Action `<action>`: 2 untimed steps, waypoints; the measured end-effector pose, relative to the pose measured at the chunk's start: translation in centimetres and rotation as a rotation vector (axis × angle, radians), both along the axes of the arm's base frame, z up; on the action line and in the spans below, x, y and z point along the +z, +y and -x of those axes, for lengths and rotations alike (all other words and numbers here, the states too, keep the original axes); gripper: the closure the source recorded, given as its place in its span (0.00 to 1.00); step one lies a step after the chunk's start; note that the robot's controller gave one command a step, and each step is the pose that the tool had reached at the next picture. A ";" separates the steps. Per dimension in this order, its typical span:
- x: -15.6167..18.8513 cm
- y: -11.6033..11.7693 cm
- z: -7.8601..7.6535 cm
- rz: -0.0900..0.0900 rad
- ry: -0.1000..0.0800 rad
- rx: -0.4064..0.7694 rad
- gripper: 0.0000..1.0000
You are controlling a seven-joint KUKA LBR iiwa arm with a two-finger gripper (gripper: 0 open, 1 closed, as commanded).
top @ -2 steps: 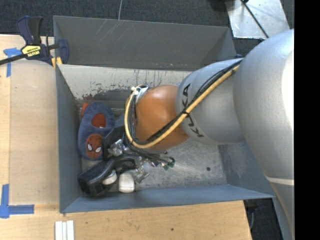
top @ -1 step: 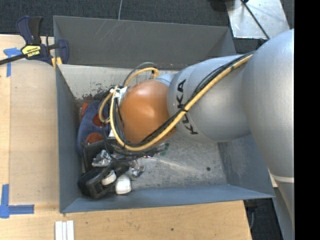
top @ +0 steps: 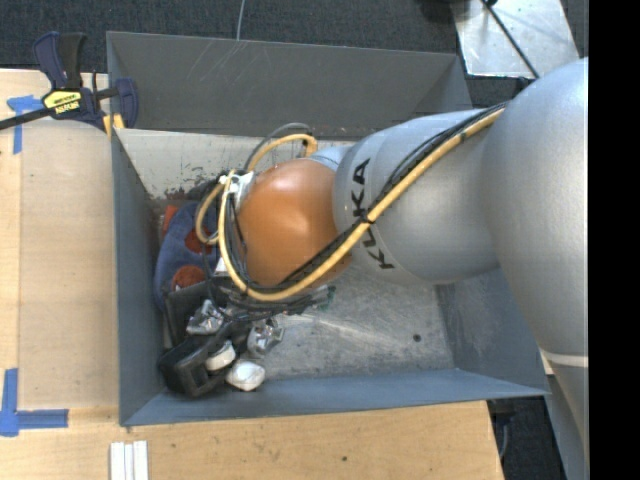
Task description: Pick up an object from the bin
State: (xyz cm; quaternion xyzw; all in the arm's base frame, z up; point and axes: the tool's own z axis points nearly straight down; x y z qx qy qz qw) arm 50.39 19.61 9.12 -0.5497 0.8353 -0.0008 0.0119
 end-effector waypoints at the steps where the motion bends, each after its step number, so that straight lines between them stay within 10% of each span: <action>1: 9.2 -0.6 0.5 0.007 0.010 0.016 1.00; 2: 18.5 0.4 0.8 0.009 0.015 0.011 1.00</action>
Offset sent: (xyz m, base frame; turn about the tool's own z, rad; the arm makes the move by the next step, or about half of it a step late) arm -0.0073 -0.0060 0.0883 -0.0200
